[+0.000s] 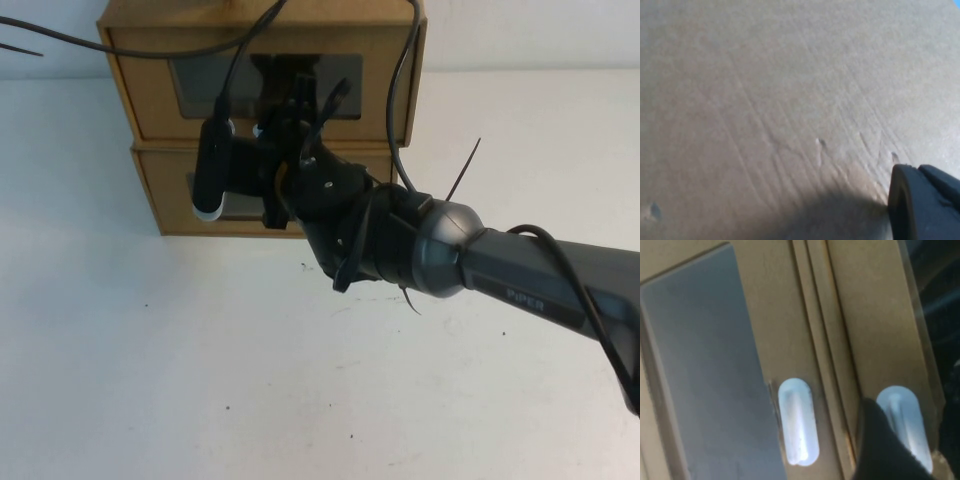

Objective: Open the shoe box
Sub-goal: 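Pull the top drawer of the cardboard box fully open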

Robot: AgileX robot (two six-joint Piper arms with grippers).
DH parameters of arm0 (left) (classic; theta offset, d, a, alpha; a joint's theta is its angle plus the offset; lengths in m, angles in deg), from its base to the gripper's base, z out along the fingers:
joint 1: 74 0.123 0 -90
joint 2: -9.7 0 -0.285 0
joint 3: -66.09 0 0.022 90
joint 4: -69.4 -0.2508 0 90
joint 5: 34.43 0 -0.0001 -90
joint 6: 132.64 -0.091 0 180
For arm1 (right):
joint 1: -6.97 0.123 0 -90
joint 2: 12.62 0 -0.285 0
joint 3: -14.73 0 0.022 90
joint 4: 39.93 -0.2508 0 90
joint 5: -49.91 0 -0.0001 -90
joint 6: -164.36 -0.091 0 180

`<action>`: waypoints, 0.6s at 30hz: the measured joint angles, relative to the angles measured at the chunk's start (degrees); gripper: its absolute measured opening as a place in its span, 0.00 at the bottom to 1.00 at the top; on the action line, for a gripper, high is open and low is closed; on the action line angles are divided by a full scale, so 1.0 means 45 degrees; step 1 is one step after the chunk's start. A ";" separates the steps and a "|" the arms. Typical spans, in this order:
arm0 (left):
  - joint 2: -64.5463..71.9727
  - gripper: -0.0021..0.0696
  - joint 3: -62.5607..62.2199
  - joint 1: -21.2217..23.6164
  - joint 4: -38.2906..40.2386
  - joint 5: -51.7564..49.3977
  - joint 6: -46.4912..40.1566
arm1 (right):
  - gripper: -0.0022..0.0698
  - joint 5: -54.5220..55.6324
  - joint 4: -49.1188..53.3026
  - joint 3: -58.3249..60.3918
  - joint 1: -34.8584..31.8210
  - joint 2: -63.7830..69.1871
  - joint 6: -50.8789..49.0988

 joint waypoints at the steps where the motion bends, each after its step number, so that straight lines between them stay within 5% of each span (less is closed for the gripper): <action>1: 0.0000 0.02 0.0000 0.0000 0.0000 0.0000 -0.0023 | 0.38 -0.0028 0.0000 0.0000 -0.0006 0.0000 0.0000; 10: 0.0000 0.02 0.0000 0.0000 0.0000 0.0000 -0.0100 | 0.22 -0.0235 0.0000 -0.0028 -0.0083 0.0000 0.0000; 18: 0.0000 0.02 0.0000 0.0000 0.0000 0.0000 -0.0100 | 0.22 -0.0448 -0.0368 -0.0028 -0.0083 0.0000 0.0552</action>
